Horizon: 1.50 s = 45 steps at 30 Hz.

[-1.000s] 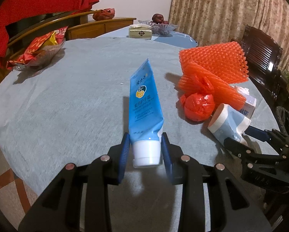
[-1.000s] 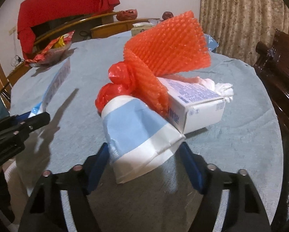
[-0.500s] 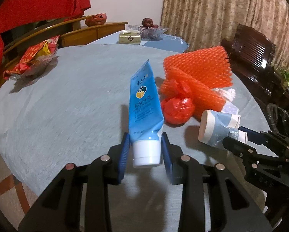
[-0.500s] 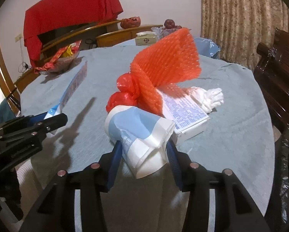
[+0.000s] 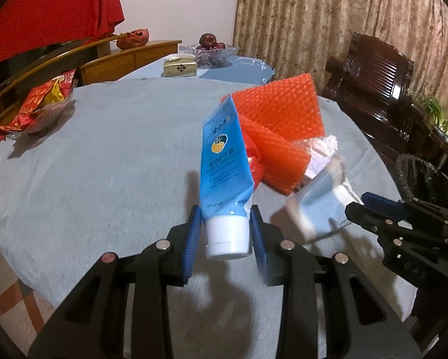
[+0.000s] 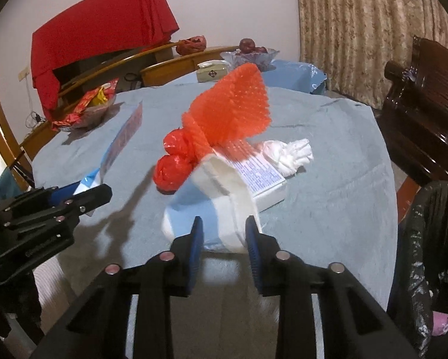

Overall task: Collect trash
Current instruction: 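Grasp the light blue paper cup with the right tool while the left tool holds the tube, then carry the tube and paper cup over the black bin with both tools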

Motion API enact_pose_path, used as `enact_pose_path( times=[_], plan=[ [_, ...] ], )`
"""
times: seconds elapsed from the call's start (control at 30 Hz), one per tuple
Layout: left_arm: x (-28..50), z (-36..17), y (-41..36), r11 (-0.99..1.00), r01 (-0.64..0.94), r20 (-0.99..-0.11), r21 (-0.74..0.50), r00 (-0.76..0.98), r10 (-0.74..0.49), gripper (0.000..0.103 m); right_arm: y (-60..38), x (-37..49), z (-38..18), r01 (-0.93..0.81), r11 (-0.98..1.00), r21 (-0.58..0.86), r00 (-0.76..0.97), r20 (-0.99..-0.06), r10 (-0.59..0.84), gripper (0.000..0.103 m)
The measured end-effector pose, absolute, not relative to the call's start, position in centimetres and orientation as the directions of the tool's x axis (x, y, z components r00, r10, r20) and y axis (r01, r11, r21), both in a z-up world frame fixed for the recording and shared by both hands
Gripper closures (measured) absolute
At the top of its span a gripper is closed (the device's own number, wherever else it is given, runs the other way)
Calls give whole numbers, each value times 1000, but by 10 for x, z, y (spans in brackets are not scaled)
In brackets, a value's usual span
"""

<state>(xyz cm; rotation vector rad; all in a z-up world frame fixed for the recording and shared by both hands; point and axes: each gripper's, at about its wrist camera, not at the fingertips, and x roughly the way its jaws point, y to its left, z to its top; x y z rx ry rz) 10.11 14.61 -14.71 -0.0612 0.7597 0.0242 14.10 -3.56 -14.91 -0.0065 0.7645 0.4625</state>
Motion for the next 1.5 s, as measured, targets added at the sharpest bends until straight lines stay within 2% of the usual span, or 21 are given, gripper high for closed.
enact_pose_path(
  times=[0.1,0.13,0.17,0.2,0.5,0.53,0.57,0.6,0.7,0.8,0.83,0.87,1.0,1.1,1.17,1.23,1.37,1.5],
  plan=[
    [101,-151,153,997,-58,-695,-46,719,9,71,-31,138,-150,-400,903,158,637,-661,398,41],
    [100,-153,156,997,-66,-697,-46,717,15,71,-28,138,-151,-394,907,149,643,-660,388,24],
    [100,-153,158,996,-70,-698,-46,716,18,71,-27,136,-152,-391,909,142,647,-660,382,12],
    [100,-154,161,996,-77,-700,-47,714,22,72,-25,136,-153,-389,911,134,650,-661,375,11],
    [101,-155,165,996,-79,-697,-52,717,21,72,-7,155,-175,-360,931,53,645,-707,290,10],
    [101,-156,165,996,-78,-697,-52,717,20,72,-8,158,-177,-362,930,58,638,-713,292,18],
    [102,-156,165,996,-77,-696,-51,718,20,72,-8,160,-180,-367,928,66,625,-722,299,21],
    [102,-156,165,996,-75,-696,-49,718,19,72,-10,159,-180,-369,927,71,625,-719,304,21],
    [103,-155,163,996,-71,-695,-51,719,16,71,-15,155,-174,-384,920,82,629,-706,326,31],
    [101,-154,157,997,-64,-691,-48,723,13,72,-22,151,-165,-384,918,99,637,-692,341,32],
    [101,-152,154,997,-59,-688,-45,726,12,72,-23,151,-163,-387,917,103,636,-690,346,36],
    [101,-151,152,997,-56,-686,-44,727,11,72,-25,150,-160,-395,912,109,633,-687,357,58],
    [99,-145,143,998,-37,-677,-42,736,-1,71,-32,146,-151,-406,906,119,631,-681,372,60],
    [99,-145,137,999,-25,-679,-48,734,-14,71,-35,146,-152,-399,908,129,625,-686,373,54],
    [99,-146,135,998,-26,-681,-48,732,-14,71,-36,145,-153,-378,918,123,634,-687,354,26],
    [98,-148,135,998,-27,-685,-48,728,-13,71,-38,144,-155,-363,924,117,646,-684,340,16],
    [100,-150,137,998,-34,-690,-46,723,-8,71,-32,152,-166,-366,925,105,624,-710,327,7],
    [102,-152,141,998,-38,-693,-43,721,-2,71,-31,163,-179,-345,935,79,622,-727,291,6]
  ],
)
